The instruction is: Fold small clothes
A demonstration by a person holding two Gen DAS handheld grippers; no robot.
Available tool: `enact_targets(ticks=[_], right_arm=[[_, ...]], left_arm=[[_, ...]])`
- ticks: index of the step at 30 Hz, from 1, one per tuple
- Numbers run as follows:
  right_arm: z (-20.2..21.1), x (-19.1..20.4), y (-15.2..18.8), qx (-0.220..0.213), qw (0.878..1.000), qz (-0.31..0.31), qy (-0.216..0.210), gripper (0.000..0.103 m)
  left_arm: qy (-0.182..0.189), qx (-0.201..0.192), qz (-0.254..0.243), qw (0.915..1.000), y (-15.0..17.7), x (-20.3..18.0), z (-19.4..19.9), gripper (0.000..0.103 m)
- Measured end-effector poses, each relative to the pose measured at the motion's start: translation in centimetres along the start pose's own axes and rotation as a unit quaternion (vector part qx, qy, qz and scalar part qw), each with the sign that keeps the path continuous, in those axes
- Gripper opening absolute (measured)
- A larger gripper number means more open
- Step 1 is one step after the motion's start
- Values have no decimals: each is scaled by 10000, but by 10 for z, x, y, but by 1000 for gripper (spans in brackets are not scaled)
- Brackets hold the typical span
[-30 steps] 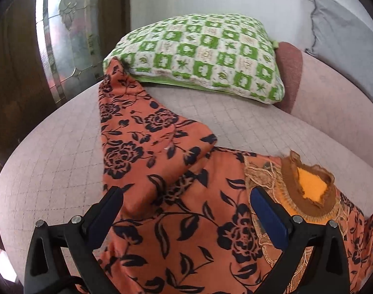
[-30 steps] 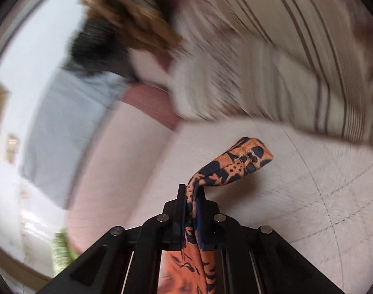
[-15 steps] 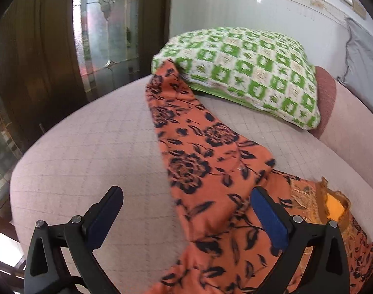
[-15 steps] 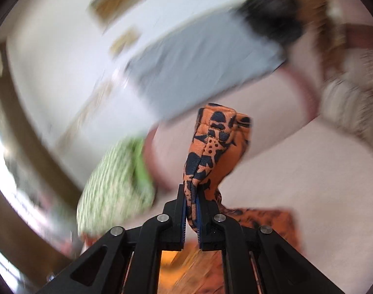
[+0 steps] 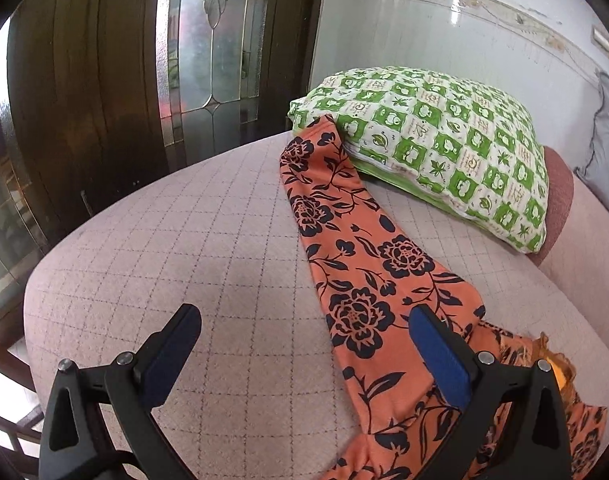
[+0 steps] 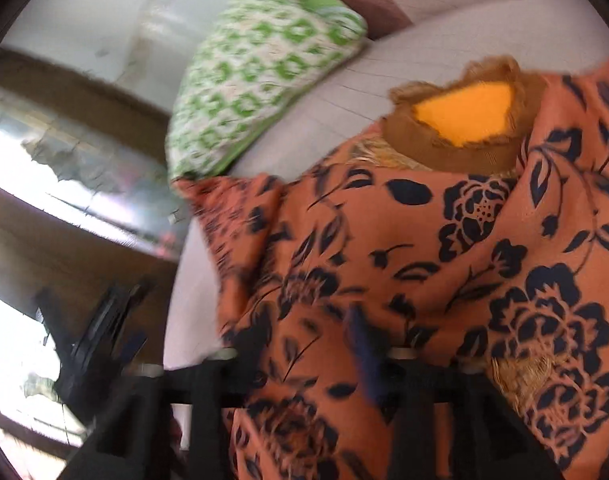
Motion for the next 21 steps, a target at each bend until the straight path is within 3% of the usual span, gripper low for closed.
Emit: enact_targets(ticks=[1, 3, 8, 11, 14, 17, 21], right_arm=[[14, 3, 2, -133, 9998, 85, -138, 85], [52, 2, 8, -431, 9986, 229, -215, 85], [128, -34, 3, -1308, 9894, 178, 610, 82], [156, -70, -5, -1759, 9795, -107, 978, 69], [181, -108, -14, -2023, 9709, -616, 1126, 54], [189, -136, -22, -2078, 9624, -875, 1516, 52], [193, -150, -35, -2109, 9631, -1069, 1285, 52]], left_arm=[[72, 31, 39, 10000, 0, -1, 0, 103], [313, 93, 75, 9994, 2, -7, 2, 103], [1047, 187, -526, 9929, 8, -50, 10, 103], [1415, 386, -1021, 9839, 22, -85, 1, 103], [1468, 640, -1575, 9744, 41, -118, -15, 100], [1451, 956, -1941, 9655, 60, -140, -32, 91], [1187, 1115, -2269, 9602, 72, -154, -45, 81]])
Point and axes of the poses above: each gripper's, at about its wrist camera, not at the fingertips, and z roughly against the way its jaws point, x to its left, y to its underside, the point moved 6 cm from there along -z, roughly the way its jaws point, and after that the axes turned 1 degree about -z, right-handed, at the moved point
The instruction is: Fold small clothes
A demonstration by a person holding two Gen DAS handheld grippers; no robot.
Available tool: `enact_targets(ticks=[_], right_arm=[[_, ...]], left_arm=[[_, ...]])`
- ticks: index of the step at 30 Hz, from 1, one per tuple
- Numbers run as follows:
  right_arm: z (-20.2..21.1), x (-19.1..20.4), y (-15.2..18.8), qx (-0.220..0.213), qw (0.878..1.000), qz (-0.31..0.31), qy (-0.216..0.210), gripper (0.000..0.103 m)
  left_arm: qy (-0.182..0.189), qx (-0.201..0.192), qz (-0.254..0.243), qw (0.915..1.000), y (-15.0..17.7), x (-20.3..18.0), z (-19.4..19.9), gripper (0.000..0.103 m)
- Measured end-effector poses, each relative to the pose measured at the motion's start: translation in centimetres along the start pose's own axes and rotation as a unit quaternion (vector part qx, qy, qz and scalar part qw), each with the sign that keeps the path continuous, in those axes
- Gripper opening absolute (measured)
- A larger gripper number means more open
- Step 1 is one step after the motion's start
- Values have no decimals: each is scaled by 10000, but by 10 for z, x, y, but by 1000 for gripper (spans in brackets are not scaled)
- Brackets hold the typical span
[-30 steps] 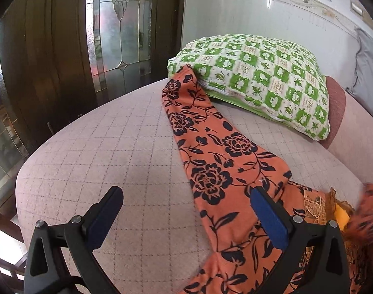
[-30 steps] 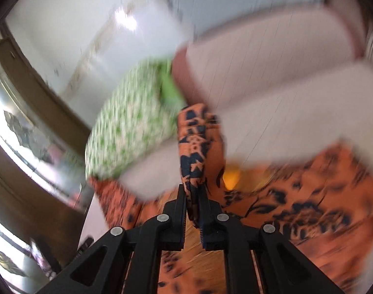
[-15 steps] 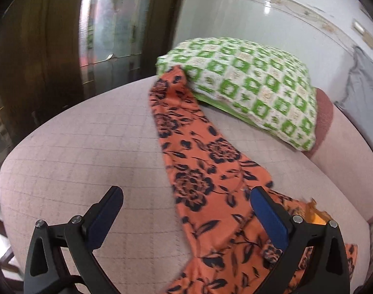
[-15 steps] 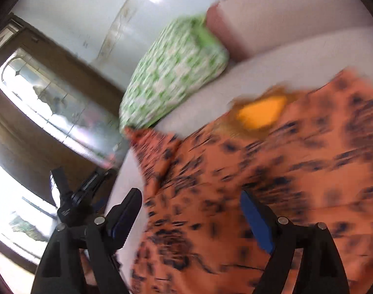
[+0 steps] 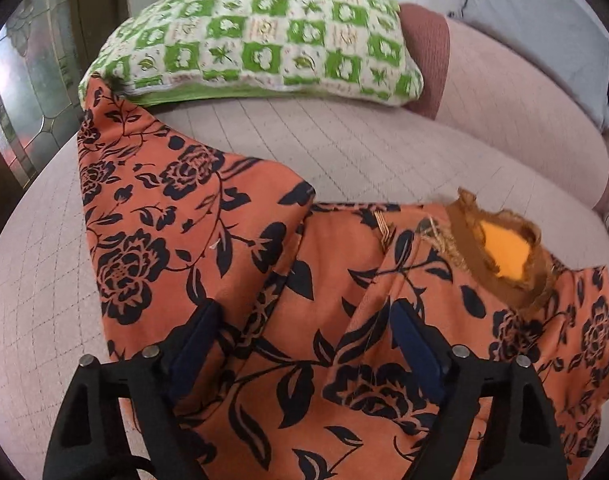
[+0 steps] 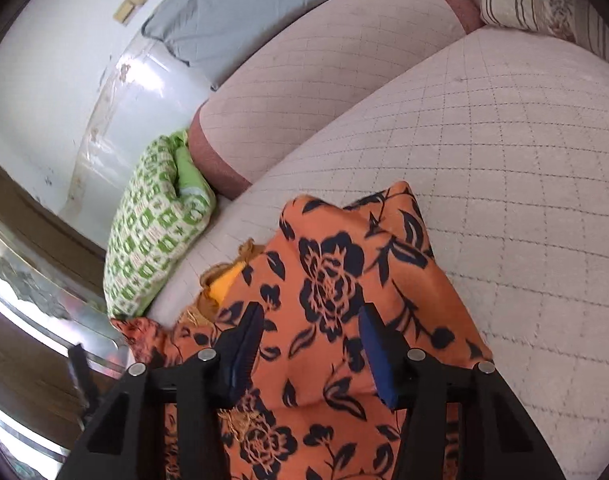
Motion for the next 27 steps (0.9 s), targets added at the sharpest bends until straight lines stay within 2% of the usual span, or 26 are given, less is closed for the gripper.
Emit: enact_targets(ticks=[4, 5, 6, 7, 8, 12, 17, 20, 21, 24, 27], right_arm=[[-11, -1, -7, 49, 9999, 67, 69, 52], [-11, -4, -10, 36, 9999, 58, 118, 52], [-8, -9, -12, 6, 9999, 10, 152, 52], [-7, -14, -16, -28, 9998, -76, 153, 52], [-6, -20, -19, -68, 9996, -217, 142, 52], [-8, -46, -24, -72, 9968, -800, 44, 51], [-10, -55, -26, -28, 9948, -1017, 48, 49], [-3, -54, -29, -136, 9948, -1014, -24, 49], [0, -52, -30, -231, 9944, -1022, -117, 49], [7, -46, -35, -465, 9950, -869, -130, 49], [3, -47, -35, -413, 9956, -837, 38, 49]], left_arm=[[29, 13, -140, 9999, 5, -5, 0, 66], [138, 9, -136, 9998, 4, -6, 1, 58], [458, 64, -92, 9989, 5, -9, 0, 33], [909, 248, 16, 9956, 7, -14, -2, 23], [1088, 357, 120, 9933, 9, -17, -3, 21], [678, 290, -182, 9971, 14, -27, -6, 26], [697, 200, -397, 9966, 14, -40, 1, 25], [796, 82, -413, 9959, 12, -39, 8, 10], [886, 32, -415, 9952, 11, -41, 12, 8], [1259, -123, -392, 9912, 10, -44, 26, 6], [1288, -468, -447, 9896, 3, -42, 46, 6]])
Point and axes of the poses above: each gripper's, at about its wrist camera, not at the fingertips, and z roughly against the way its jaws point, x to its left, y to its underside, the point moved 6 cm from there along -z, roughly the way its jaws point, and after that the axes turned 1 degree about -z, right-handed, at the moved point
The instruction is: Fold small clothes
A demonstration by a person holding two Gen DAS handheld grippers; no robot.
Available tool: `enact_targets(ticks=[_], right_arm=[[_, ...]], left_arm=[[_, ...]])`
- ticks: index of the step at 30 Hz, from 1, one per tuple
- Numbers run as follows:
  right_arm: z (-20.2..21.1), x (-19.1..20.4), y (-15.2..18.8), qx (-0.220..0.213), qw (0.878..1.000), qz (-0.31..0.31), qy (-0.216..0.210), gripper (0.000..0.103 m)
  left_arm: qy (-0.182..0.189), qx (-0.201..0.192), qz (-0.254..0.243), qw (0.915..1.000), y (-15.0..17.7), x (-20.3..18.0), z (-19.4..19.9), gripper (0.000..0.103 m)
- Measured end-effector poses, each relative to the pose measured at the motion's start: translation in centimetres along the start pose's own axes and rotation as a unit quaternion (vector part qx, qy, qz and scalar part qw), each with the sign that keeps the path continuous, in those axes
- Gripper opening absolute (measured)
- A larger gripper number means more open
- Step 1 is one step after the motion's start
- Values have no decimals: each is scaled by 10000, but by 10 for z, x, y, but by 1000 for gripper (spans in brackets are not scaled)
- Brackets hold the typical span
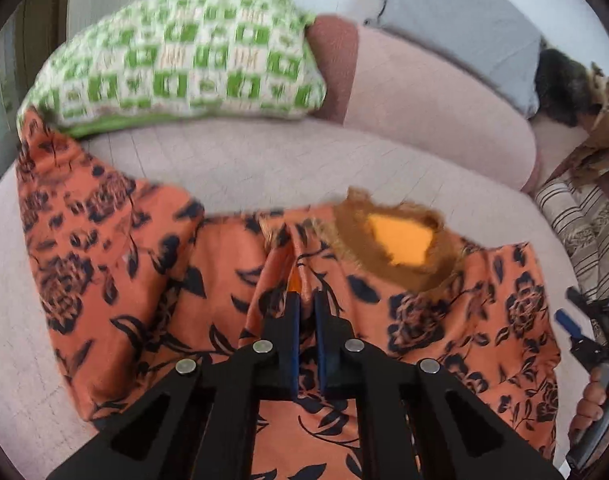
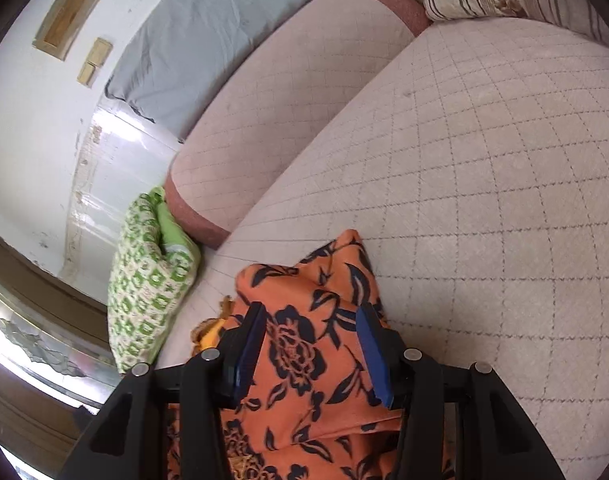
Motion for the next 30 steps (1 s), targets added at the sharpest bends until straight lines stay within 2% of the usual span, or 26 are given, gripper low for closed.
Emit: enact_targets(ticks=[2, 5, 8, 15, 17, 18, 20, 21, 24, 25, 27, 28, 29, 30], right_arm=[[-3, -3, 0, 55, 9999, -86, 32, 49], [-2, -4, -1, 3, 9999, -77, 103, 49], [2, -2, -2, -64, 9999, -29, 114, 49], [12, 6, -6, -295, 9994, 117, 132, 49], [10, 11, -6, -285, 9994, 171, 52, 50], [8, 13, -4, -245, 9995, 192, 10, 50], [2, 18, -1, -133, 9995, 278, -46, 50], [-1, 21, 2, -62, 9994, 334, -80, 50], [-11, 28, 9, 141, 9987, 425, -248, 50], [-18, 28, 13, 310, 9982, 424, -273, 53], [-49, 14, 32, 1281, 9909, 391, 98, 56], [-58, 9, 40, 1532, 9873, 379, 188, 55], [-56, 12, 40, 1436, 9881, 507, 193, 55], [-54, 19, 40, 1504, 9865, 627, 140, 55]], left_arm=[[-111, -171, 39, 9998, -4, 5, 8, 6], [-283, -164, 212, 9992, -2, 22, 13, 6], [-295, -103, 390, 9988, 3, 36, 13, 6], [-465, -290, 507, 9972, 8, 54, 36, 6], [-633, -273, 471, 9965, 10, 56, 38, 6], [-843, -254, 420, 9952, 12, 58, 39, 4], [-1287, -237, 279, 9910, 14, 64, 40, 4], [-1382, -212, 236, 9899, 15, 67, 39, 4], [-1362, 107, 242, 9903, 22, 73, 26, 4], [-1352, 176, 327, 9901, 24, 75, 23, 4], [-1180, 174, 522, 9915, 23, 77, 21, 4], [-1080, 89, 594, 9923, 20, 77, 23, 4], [-993, 21, 603, 9932, 18, 74, 23, 4], [-918, -64, 588, 9940, 16, 70, 25, 10]])
Point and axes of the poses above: each gripper's, at about its wrist camera, not at the fingertips, and z roughly against the way its jaws point, x to its left, y to its underside, the point moved 6 cm from there along -z, roughly the way its jaws point, and after that the axes turned 1 degree about -z, right-handed, at the moved point
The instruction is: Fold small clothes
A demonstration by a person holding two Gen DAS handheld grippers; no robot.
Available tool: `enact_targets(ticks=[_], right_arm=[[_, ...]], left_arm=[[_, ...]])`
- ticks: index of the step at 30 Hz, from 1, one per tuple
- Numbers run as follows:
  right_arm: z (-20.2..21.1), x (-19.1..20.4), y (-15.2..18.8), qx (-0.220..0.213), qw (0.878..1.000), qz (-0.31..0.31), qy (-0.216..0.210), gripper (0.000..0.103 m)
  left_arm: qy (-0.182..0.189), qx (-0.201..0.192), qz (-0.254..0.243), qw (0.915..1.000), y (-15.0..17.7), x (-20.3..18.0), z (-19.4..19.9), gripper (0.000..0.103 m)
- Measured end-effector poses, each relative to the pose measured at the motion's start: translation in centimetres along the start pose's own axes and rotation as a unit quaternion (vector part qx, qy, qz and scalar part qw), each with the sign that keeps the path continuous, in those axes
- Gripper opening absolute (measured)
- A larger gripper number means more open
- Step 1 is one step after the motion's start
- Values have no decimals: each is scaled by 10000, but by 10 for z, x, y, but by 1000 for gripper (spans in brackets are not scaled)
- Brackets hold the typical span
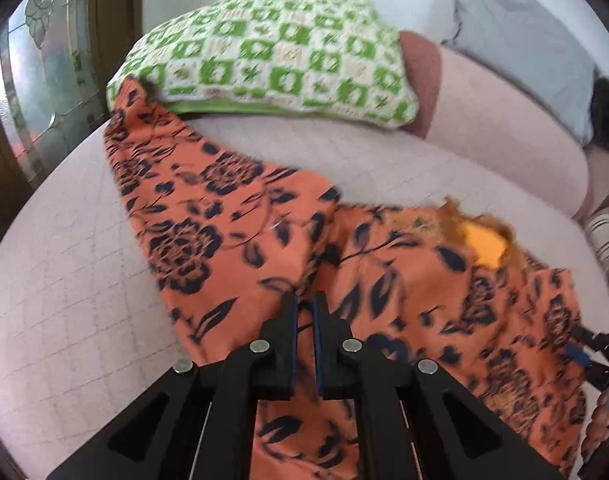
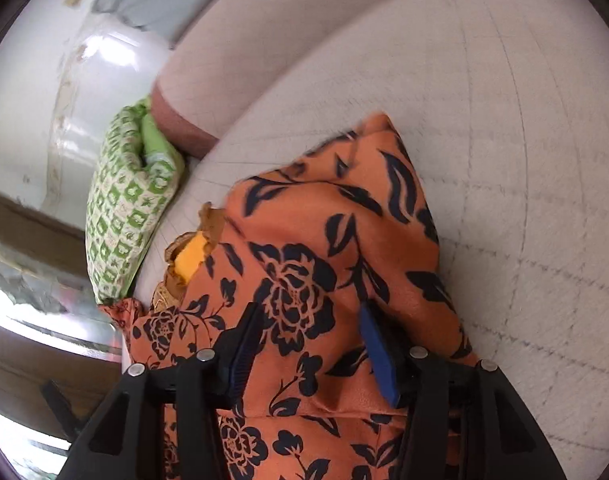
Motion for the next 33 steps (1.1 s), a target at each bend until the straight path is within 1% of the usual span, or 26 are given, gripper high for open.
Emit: enact_targets(ticks=[1, 2, 3, 4, 5, 6, 7, 8, 9, 10, 11, 12, 14, 16, 17, 18, 20, 21, 22, 23, 25, 27, 28, 29, 31, 33], right_arm=[[0, 7, 2, 174, 9996, 45, -207, 55], [3, 9, 3, 179, 9992, -39, -362, 55], [11, 9, 0, -109, 9991, -138, -390, 55], [19, 10, -4, -416, 9982, -98, -416, 55], [26, 12, -8, -666, 9969, 12, -416, 56], [28, 11, -11, -801, 9961, 83, -347, 59], [24, 7, -13, -817, 9964, 98, -179, 69], [13, -1, -11, -638, 9979, 33, 57, 71], [-4, -10, -6, -276, 9994, -29, 204, 71], [-4, -10, -5, -406, 9988, 105, 236, 71], [0, -5, -6, -511, 9982, 197, 259, 71], [5, 1, -5, -540, 9979, 265, 233, 71], [8, 7, -4, -593, 9980, 194, -74, 71], [11, 13, -2, -631, 9975, 172, -284, 71], [12, 16, -1, -654, 9971, 232, -317, 71], [14, 19, 1, -676, 9967, 302, -339, 71], [15, 25, 3, -638, 9964, 379, -421, 71], [14, 31, 4, -605, 9962, 404, -477, 71], [14, 33, 5, -584, 9961, 431, -501, 71], [14, 36, 5, -561, 9960, 476, -516, 71], [11, 44, 9, -522, 9955, 577, -539, 71], [10, 45, 13, -534, 9950, 646, -547, 71], [9, 46, 13, -530, 9948, 667, -552, 71], [7, 48, 13, -514, 9948, 686, -552, 71], [4, 49, 13, -497, 9949, 717, -510, 71], [2, 51, 12, -490, 9948, 756, -480, 71]], left_arm=[[81, -86, -19, 9999, -1, -6, 2, 15], [128, -165, -48, 9998, -2, -11, 4, 29], [146, -250, -114, 9995, -3, -17, 4, 44], [118, -316, -200, 9992, -4, -23, 4, 50], [7, -336, -303, 9990, -4, -27, 1, 59], [-180, -244, -397, 9988, -4, -29, -6, 60], [-338, -44, -421, 9985, -1, -28, -17, 60], [-356, 173, -337, 9986, 1, -25, -27, 60], [-274, 436, -126, 9986, 4, -18, -36, 60], [-133, 596, 136, 9980, 6, -11, -41, 60], [90, 574, 458, 9973, 3, -3, -38, 60], [219, 507, 662, 9963, -1, 4, -31, 60], [317, 163, 1012, 9942, -10, 25, -8, 60], [157, -252, 1432, 9893, -16, 58, 17, 64], [30, -367, 1644, 9857, -16, 73, 24, 71], [-84, -442, 1899, 9808, -17, 92, 29, 76], [-273, -360, 2420, 9692, -21, 128, 27, 76], [-314, -307, 2656, 9631, -24, 146, 25, 76], [-318, -296, 2812, 9587, -30, 157, 23, 76], [-343, -285, 2895, 9561, -38, 170, 20, 76], [-600, -263, 2942, 9535, -58, 193, 12, 76], [-643, -317, 3051, 9496, -77, 207, 1, 76], [-656, -280, 3116, 9475, -86, 213, -8, 76], [-718, -284, 3128, 9467, -93, 217, -16, 76], [-758, -134, 3113, 9472, -101, 227, -36, 76], [-807, -93, 3222, 9432, -105, 234, -56, 76]])
Point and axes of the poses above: each gripper's, at about its wrist camera, not at the fingertips, and z roughly against the way its jaws point, x to its left, y to its underside, the point moved 6 cm from there along -z, roughly the way its jaws point, and after that the axes turned 1 degree about -z, right-handed, at the moved point
